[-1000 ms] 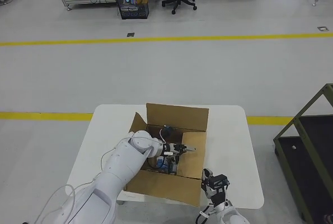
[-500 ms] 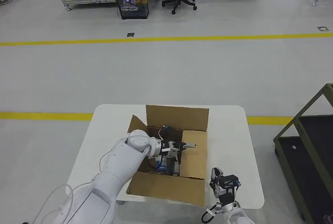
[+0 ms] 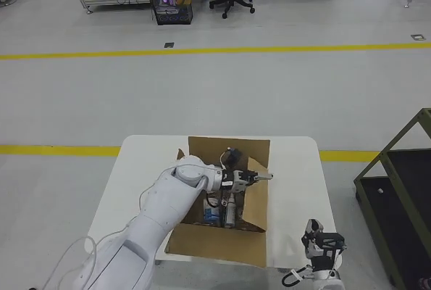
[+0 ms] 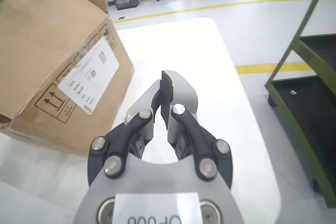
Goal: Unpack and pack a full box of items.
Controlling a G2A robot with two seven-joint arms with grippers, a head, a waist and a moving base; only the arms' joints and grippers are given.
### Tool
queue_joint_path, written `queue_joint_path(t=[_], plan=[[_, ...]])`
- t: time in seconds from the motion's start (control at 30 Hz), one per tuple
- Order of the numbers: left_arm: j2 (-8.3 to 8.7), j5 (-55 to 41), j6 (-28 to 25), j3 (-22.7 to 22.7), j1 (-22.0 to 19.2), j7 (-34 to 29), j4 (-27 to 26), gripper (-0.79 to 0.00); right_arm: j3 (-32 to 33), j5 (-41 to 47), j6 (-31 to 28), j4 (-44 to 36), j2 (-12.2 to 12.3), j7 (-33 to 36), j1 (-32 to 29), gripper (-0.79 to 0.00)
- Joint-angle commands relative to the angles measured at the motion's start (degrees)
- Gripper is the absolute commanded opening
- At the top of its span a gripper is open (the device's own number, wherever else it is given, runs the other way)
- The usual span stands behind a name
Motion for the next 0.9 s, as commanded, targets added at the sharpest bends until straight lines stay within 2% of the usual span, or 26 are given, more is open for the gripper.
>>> queue_joint_path(t=[0.0, 0.23, 0.47, 0.67, 0.87], plan=[[-0.8, -0.1, -0.1, 1.1, 0.0, 0.4, -1.2, 0.0, 1.9, 0.7, 1.5, -2.3, 0.1, 0.1, -1.9, -0.785], [-4.36, 1.0, 0.3, 6.5, 0.4, 2.3, -2.7, 0.0, 8.0, 2.6, 5.5, -9.1, 0.3, 0.3, -8.0, -0.785], [-7.05, 6.0, -1.4, 11.4, 0.4, 5.7, -0.5, 0.0, 11.4, 4.2, 5.8, -12.3, 0.2, 0.1, -11.7, -0.785], [-7.98, 7.4, -3.0, 12.0, -1.2, 7.1, 1.8, 0.0, 11.8, 4.2, 4.7, -12.6, 0.0, 0.5, -11.9, -0.785], [-6.96, 9.5, -6.0, 10.2, -5.0, 7.9, 2.7, 0.0, 11.6, 3.8, 2.6, -13.9, -0.1, 0.4, -10.9, -0.785]])
